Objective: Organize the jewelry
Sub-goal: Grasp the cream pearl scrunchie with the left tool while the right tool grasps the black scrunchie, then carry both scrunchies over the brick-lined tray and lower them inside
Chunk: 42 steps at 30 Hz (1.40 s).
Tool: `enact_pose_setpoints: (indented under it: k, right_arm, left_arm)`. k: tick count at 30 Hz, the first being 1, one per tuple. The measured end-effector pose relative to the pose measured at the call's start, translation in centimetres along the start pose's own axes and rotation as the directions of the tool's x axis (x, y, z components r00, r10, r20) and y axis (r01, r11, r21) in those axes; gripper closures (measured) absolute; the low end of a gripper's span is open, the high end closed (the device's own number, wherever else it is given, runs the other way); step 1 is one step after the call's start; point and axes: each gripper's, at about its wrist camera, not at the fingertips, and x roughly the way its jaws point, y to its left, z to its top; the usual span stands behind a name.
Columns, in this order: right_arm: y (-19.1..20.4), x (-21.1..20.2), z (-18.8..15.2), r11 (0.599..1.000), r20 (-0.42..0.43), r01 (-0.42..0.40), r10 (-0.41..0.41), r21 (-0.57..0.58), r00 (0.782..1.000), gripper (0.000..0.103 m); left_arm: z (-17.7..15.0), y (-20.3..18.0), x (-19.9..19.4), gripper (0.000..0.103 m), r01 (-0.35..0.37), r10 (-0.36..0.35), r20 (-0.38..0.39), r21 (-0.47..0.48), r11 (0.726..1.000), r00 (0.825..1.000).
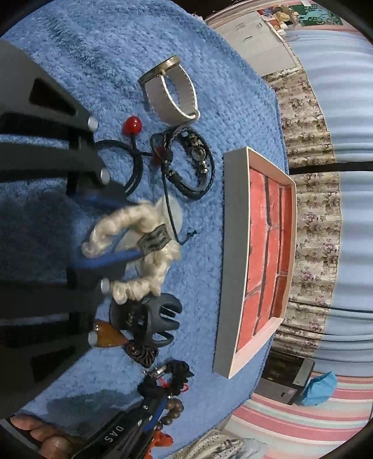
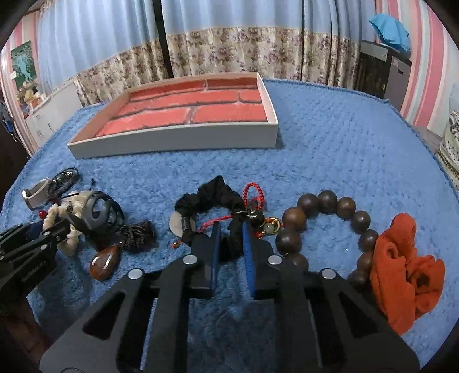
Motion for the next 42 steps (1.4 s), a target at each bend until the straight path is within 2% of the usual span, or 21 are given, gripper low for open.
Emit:
enact_pose_setpoints:
  k: [3,12,17,21,24,32,42]
  right_arm:
    - [-0.1,-2.0,-0.5,1.000,0.037,-0.009,0.009,-0.004,0.999,0.089]
    - [-0.4,-7.1,-2.6,0.999,0.108,-0.050,0.052,-0.019,0.993,0.091]
    - [-1.0,-7.6,-4.0,0.998,0.103,-0.063,0.065,-0.022,0.993,0.093]
    - [-2.1,-7.5,-5.0,0.994,0.095,-0.104,0.101,0.028,0.990,0.095]
    - [-2.5,-8.4,-5.2,0.993,0.118,-0.116,0.112,0.032,0.987,0.098]
    - [-2.1,-11.4,-3.3,0.992,0.206,-0.127,0.127,-0.009,0.970,0.098]
    - [-1.2,-12.8,2.0,0.993,0.323,-0.092,0.111,-0.072,0.940,0.098]
  left_arm:
    - [-0.1,0.6,-2.1,0.092,0.025,-0.025,0.055,0.005,1.000,0.998]
    - [-0.9,1.4,-6.4,0.093,0.049,-0.048,0.101,-0.003,0.999,0.994]
    - [-2.3,1.1,-7.2,0.094,0.069,-0.069,0.098,-0.005,0.998,0.993]
    - [-2.7,0.5,-7.8,0.094,0.067,-0.068,0.102,0.008,0.998,0.992]
    - [-3.0,-0.1,-8.8,0.094,0.067,-0.069,0.120,0.022,0.998,0.990]
    - [-1.9,-0.6,-10.4,0.094,0.079,-0.086,0.155,0.049,0.996,0.984]
    - [3.5,-0.2,-11.3,0.094,0.064,-0.081,0.236,0.078,0.995,0.968]
